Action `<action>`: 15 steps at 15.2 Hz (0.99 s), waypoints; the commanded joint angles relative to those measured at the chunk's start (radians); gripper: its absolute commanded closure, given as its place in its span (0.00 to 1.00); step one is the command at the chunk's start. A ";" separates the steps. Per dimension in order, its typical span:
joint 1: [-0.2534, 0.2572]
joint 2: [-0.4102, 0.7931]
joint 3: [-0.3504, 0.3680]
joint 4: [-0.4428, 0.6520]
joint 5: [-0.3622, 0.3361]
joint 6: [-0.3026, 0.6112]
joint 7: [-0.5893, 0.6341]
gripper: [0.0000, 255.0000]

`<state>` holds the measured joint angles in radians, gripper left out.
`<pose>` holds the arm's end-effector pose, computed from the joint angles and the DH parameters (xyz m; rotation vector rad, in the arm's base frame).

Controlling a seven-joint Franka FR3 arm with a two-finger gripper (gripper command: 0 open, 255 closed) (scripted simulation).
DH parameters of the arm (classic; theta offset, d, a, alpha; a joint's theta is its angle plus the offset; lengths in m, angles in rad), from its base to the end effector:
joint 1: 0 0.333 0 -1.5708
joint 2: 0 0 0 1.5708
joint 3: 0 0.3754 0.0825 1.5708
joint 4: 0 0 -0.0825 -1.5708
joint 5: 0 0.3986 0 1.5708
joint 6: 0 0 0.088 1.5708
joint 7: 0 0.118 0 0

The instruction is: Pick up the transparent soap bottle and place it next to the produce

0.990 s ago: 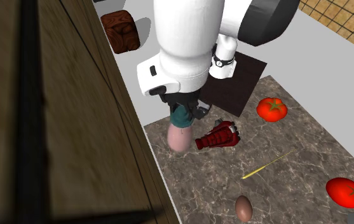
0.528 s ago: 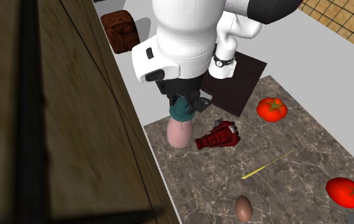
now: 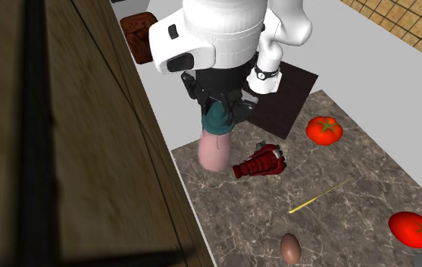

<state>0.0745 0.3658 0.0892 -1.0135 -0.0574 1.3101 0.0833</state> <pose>0.6608 0.0858 0.6878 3.1064 0.0974 -0.1005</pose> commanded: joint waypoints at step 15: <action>0.156 -0.300 0.110 -0.396 0.040 0.091 0.282 1.00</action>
<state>0.2190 0.0904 0.1893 -1.3713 -0.0231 1.3879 0.3406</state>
